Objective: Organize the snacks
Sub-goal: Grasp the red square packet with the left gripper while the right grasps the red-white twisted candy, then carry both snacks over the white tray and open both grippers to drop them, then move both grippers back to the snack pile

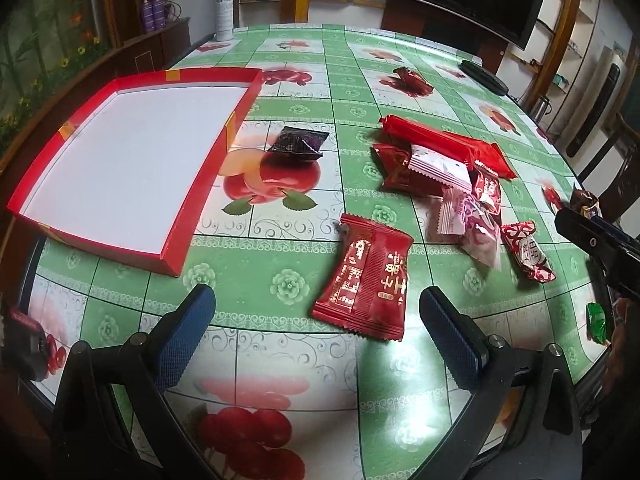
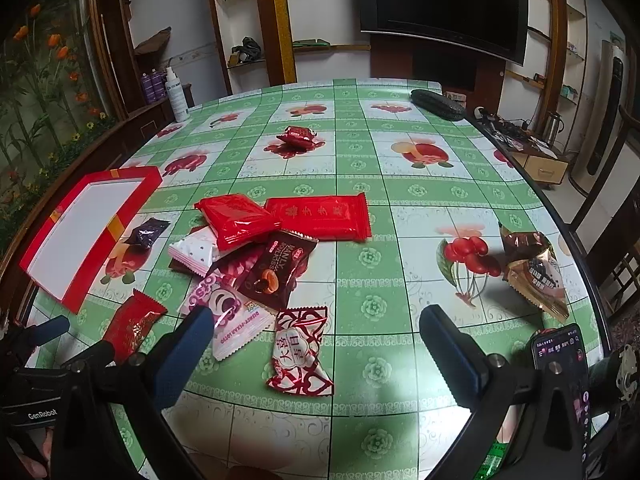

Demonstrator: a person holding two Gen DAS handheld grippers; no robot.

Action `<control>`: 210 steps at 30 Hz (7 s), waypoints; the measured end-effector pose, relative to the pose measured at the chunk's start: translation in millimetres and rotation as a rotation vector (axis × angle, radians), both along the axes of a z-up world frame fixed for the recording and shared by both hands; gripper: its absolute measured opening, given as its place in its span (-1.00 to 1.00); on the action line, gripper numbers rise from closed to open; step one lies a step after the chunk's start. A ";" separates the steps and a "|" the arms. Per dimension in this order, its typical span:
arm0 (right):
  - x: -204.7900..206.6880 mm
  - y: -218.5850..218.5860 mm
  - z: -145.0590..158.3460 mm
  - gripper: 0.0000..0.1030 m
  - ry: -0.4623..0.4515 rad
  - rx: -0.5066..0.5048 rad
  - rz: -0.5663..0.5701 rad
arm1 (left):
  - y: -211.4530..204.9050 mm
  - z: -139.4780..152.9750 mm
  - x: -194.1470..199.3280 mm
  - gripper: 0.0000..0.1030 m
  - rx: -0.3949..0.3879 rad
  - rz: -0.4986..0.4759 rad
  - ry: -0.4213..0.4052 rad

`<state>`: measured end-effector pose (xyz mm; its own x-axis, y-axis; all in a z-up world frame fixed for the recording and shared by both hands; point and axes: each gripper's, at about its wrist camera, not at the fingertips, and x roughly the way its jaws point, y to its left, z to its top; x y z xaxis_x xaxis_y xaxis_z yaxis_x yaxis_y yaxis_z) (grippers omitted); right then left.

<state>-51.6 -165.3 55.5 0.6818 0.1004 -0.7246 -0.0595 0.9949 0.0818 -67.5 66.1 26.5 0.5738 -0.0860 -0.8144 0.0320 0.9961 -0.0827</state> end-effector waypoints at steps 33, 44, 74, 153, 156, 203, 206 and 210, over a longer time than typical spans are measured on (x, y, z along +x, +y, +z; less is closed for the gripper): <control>22.0 4.4 -49.9 0.43 0.163 -0.043 0.051 | -24.7 -17.7 26.4 0.65 0.027 -0.079 0.044; 17.7 12.2 -47.6 -0.30 0.132 -0.091 0.067 | -23.1 -14.1 26.0 -0.14 0.031 -0.117 0.024; 19.2 81.1 27.2 -0.33 0.003 0.074 0.333 | 92.3 55.7 18.5 -0.17 -0.098 0.124 -0.132; 73.7 180.5 18.6 0.92 0.038 0.275 0.572 | 146.4 32.7 61.4 0.29 -0.045 0.404 -0.070; 72.8 162.9 22.0 0.98 0.039 0.300 0.535 | 137.2 34.5 57.3 0.29 -0.049 0.378 -0.061; 95.2 -20.8 -9.3 1.00 0.126 0.323 0.094 | 0.4 18.9 45.1 0.35 -0.064 -0.023 0.039; 97.1 -23.4 -12.7 1.00 0.134 0.321 0.092 | -12.0 19.8 43.7 0.35 -0.066 -0.063 0.033; 104.1 -29.0 -17.6 1.00 0.149 0.305 0.062 | -43.2 15.8 40.9 0.35 -0.059 -0.163 0.036</control>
